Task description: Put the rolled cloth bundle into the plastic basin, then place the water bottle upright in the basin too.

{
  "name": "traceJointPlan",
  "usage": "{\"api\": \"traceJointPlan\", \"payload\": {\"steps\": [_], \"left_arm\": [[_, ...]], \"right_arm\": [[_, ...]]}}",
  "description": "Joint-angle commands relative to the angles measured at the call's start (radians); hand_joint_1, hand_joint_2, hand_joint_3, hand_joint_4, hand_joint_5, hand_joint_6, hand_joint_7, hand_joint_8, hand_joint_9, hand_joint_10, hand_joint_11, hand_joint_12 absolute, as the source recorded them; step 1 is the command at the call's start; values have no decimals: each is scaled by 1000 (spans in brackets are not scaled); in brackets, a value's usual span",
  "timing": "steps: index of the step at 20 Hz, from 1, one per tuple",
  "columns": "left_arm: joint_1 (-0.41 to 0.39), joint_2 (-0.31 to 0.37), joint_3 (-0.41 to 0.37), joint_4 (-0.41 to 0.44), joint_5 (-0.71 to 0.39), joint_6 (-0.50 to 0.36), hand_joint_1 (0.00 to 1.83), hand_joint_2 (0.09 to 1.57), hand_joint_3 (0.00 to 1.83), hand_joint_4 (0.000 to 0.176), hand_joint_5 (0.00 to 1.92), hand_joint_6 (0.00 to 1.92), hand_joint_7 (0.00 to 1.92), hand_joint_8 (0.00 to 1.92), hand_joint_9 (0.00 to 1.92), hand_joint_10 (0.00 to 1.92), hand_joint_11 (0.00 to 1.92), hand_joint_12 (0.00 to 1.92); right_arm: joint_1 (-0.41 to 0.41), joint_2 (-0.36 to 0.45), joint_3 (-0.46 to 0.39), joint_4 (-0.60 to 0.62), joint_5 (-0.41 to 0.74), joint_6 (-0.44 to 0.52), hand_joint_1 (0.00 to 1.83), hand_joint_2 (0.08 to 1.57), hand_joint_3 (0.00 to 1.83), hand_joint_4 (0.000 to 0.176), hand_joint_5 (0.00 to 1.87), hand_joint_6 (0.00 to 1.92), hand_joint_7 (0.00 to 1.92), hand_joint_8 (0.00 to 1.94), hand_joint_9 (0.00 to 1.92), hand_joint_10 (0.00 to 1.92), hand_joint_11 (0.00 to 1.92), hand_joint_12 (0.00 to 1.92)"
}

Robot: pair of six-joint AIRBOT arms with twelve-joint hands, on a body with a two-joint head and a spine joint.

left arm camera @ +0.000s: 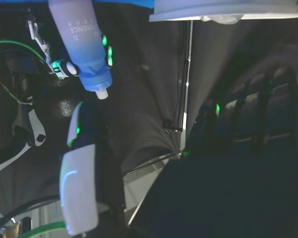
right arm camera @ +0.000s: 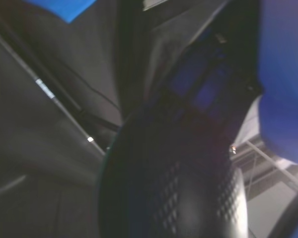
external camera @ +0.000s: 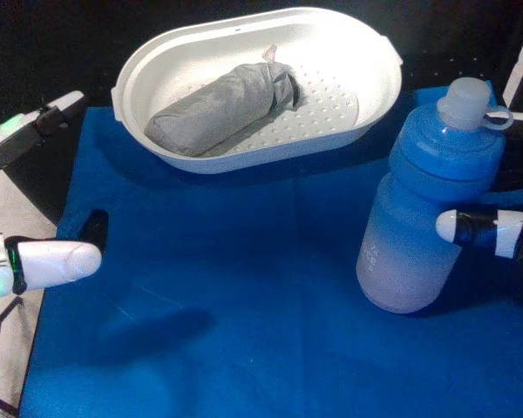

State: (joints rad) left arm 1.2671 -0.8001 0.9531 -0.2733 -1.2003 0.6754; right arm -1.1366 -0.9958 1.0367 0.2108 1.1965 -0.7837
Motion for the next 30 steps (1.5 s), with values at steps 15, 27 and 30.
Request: {"api": "traceJointPlan", "payload": {"steps": [15, 27, 30], "left_arm": [[9, -20, 1, -7, -112, -16, 490, 852, 0, 176, 0, 0, 0, 0, 0, 0, 0, 0], [11, -28, 1, -6, -107, -24, 512, 861, 3, 176, 0, 0, 0, 0, 0, 0, 0, 0], [11, -30, 1, -5, -107, -26, 498, 866, 3, 176, 0, 0, 0, 0, 0, 0, 0, 0]], "right_arm": [[152, 73, 2, -126, 78, 13, 1073, 1250, 0, 0, 719, 1394, 1040, 1411, 1286, 1564, 1316, 1666], [344, 36, 106, -90, 76, -27, 1097, 1238, 0, 0, 744, 1366, 978, 1538, 1131, 1726, 1070, 1857], [412, 5, 153, -63, 24, -54, 1091, 1245, 0, 0, 731, 1392, 1002, 1536, 1141, 1694, 1048, 1820]]}}
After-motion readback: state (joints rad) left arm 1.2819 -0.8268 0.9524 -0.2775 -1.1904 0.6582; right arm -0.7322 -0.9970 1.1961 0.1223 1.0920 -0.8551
